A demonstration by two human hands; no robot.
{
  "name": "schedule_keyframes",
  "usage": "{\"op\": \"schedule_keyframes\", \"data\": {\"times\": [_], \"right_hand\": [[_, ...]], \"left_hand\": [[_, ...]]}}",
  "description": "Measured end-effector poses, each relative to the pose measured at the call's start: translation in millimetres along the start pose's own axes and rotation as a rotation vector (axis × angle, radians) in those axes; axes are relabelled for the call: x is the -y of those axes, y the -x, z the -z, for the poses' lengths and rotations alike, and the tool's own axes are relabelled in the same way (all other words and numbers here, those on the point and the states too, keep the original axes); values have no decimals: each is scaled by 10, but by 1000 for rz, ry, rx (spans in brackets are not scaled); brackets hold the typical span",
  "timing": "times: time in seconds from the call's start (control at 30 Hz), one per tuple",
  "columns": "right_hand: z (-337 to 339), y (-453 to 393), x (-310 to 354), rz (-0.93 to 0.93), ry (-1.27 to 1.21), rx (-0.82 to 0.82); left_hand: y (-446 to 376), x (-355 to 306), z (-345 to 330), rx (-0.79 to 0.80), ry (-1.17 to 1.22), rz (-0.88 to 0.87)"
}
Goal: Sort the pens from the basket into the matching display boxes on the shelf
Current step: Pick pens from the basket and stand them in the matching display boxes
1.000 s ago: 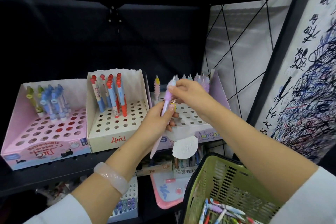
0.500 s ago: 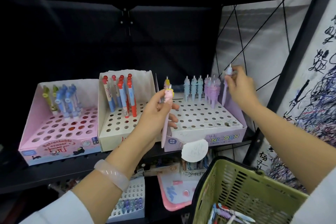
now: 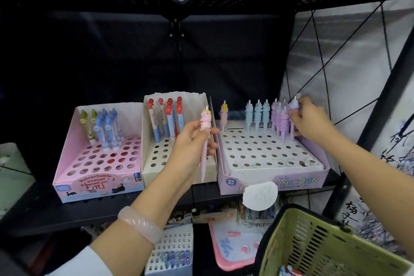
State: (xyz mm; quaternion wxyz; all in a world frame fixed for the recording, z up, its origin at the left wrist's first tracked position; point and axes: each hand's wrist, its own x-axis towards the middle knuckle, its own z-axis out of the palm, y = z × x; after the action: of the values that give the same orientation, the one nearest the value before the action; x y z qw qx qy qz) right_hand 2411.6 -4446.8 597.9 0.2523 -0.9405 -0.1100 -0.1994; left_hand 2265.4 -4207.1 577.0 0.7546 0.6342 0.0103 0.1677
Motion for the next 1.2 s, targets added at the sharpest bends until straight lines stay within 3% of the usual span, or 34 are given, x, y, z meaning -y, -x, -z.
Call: {"op": "schedule_keyframes", "data": {"times": [0.13,0.2,0.27,0.33,0.37,0.47,0.53,0.67,0.77,0.9,1.2], "right_hand": [[-71,85,-68,-151,-30,130],[-48,132,-6,-135,48,35],[5,182,170,-82,114,-166],[23,242,482,13,-74,-246],[26,292,680,69,-243,-159],[-43,498,1223,225,-635,337],[-128,539,1395,272,-736,430],[-96,260,1409,158,-899,114],[-32,-50,1198,123,-804,-116],[-291,-198,988,115,-483,-132],[-584,-281,948,133,-462,-101]], "left_hand": [[24,2,82,-17,-16,-33],[33,-15,119,-24,-40,-45],[31,-39,128,-40,-29,-46],[14,-60,95,-43,33,-48],[7,-68,62,-42,54,-53],[-3,-96,-53,-41,33,-69],[-4,-119,-90,-44,-5,-88],[-34,-180,19,3,-271,-110],[-39,-177,130,91,-393,-97],[-54,-170,174,125,-446,-80],[-106,-94,201,104,-451,-57]]}}
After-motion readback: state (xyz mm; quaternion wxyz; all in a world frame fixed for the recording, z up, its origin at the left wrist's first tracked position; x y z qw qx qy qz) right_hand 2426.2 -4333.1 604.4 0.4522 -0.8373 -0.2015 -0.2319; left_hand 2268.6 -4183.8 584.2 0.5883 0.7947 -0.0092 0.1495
